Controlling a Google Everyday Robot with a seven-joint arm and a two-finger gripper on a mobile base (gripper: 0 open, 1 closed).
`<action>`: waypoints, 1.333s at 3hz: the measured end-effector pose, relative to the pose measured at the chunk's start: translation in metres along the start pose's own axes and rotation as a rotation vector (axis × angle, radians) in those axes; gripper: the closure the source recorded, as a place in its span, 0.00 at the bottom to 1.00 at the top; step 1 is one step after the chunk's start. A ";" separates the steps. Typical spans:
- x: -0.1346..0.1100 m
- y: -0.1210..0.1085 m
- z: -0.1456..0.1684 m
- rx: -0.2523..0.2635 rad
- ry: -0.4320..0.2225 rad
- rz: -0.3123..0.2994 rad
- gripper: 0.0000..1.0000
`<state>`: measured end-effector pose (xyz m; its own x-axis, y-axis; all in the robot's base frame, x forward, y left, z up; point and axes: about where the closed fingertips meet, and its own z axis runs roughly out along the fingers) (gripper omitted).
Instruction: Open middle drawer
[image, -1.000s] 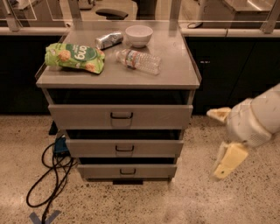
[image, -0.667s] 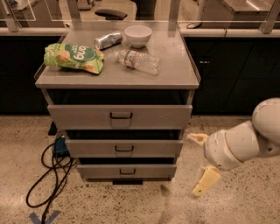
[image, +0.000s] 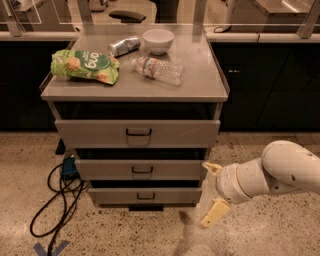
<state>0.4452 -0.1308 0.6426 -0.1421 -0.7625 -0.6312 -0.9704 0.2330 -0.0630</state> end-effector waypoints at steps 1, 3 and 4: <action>0.000 0.000 0.000 0.001 0.000 -0.001 0.00; -0.013 -0.016 0.063 0.103 0.035 -0.098 0.00; -0.025 -0.057 0.124 0.106 -0.024 -0.111 0.00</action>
Offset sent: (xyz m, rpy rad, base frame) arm 0.0078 0.0286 -0.0514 -0.2149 -0.2079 -0.1318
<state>0.5280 -0.0499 0.5660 -0.0288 -0.7729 -0.6339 -0.9537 0.2112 -0.2141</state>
